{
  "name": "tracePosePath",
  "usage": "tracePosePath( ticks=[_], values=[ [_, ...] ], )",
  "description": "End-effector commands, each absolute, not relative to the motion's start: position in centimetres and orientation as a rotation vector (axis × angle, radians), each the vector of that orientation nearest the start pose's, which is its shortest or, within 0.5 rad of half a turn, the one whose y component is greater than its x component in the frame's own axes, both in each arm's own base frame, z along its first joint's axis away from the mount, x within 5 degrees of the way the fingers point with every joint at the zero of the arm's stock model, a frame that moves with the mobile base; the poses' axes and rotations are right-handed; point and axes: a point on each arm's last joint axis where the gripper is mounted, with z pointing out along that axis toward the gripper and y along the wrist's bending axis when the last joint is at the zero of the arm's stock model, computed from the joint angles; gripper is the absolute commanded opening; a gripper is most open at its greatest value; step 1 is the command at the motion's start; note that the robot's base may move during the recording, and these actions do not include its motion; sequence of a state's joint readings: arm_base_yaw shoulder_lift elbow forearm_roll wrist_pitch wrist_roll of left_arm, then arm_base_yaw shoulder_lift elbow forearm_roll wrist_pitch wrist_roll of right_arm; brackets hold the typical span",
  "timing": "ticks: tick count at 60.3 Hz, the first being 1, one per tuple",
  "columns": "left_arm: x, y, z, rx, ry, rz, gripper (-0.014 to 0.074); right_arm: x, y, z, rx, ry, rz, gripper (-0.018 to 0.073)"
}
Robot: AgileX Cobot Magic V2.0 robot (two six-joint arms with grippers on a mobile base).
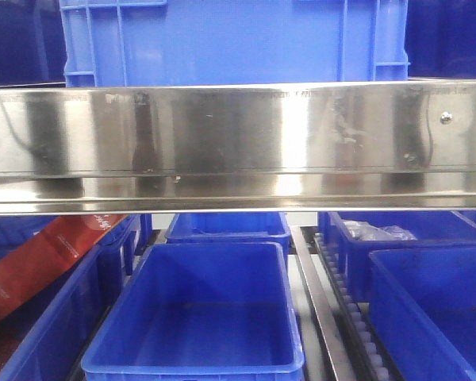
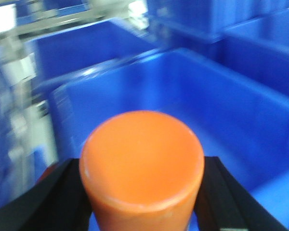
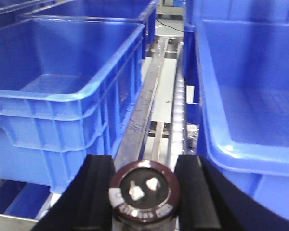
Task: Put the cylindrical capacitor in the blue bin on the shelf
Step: 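Open the left gripper to drop the orange cylinder into the bin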
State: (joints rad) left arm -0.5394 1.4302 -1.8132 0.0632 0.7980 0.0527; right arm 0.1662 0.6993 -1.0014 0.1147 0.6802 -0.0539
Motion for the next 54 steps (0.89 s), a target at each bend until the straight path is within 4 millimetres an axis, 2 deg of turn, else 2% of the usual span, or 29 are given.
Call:
tracePosePath(
  ticks=[1, 9, 14, 22, 26, 29, 32, 42, 45, 54],
  values=[
    [28.4, -17.6, 50.9, 0.587, 1.796, -0.278, -0.0111, 11.7, 2.7, 43.0, -0.172, 1.804, 0.212, -0.0063],
    [31.9, -20.4, 48.8, 0.611, 1.835, -0.286, -0.0111, 11.7, 2.7, 43.0, -0.173, 1.802, 0.213, -0.0063],
    [34.2, -21.9, 46.7, 0.626, 1.878, -0.281, -0.0111, 11.7, 2.7, 43.0, -0.173, 1.802, 0.213, -0.0063],
    [36.5, -23.3, 43.6, 0.649, 1.94, -0.268, -0.0105, 11.7, 2.7, 43.0, -0.172, 1.803, 0.216, -0.0063],
    [37.2, -23.8, 42.4, 0.66, 1.968, -0.259, -0.0053, 11.7, 2.7, 43.0, -0.174, 1.801, 0.218, -0.0063],
    [37.5, -24.0, 41.8, 0.663, 1.982, -0.261, 0.0018, 11.7, 2.8, 43.0, -0.178, 1.796, 0.221, -0.0063],
    [37.7, -24.2, 41.4, 0.666, 1.989, -0.259, 0.0116, 11.7, 2.8, 43.1, -0.179, 1.791, 0.223, -0.0063],
    [37.8, -24.2, 41.4, 0.666, 1.989, -0.259, 0.0543, 11.7, 2.8, 43.1, -0.178, 1.788, 0.223, -0.0063],
    [37.8, -24.2, 41.4, 0.665, 1.988, -0.262, 0.0629, 11.7, 2.8, 43.1, -0.178, 1.788, 0.223, -0.0063],
    [36.9, -23.7, 42.2, 0.669, 2.007, -0.257, 0.0518, 11.7, 2.8, 43.1, -0.178, 1.788, 0.223, -0.0063]
  ],
)
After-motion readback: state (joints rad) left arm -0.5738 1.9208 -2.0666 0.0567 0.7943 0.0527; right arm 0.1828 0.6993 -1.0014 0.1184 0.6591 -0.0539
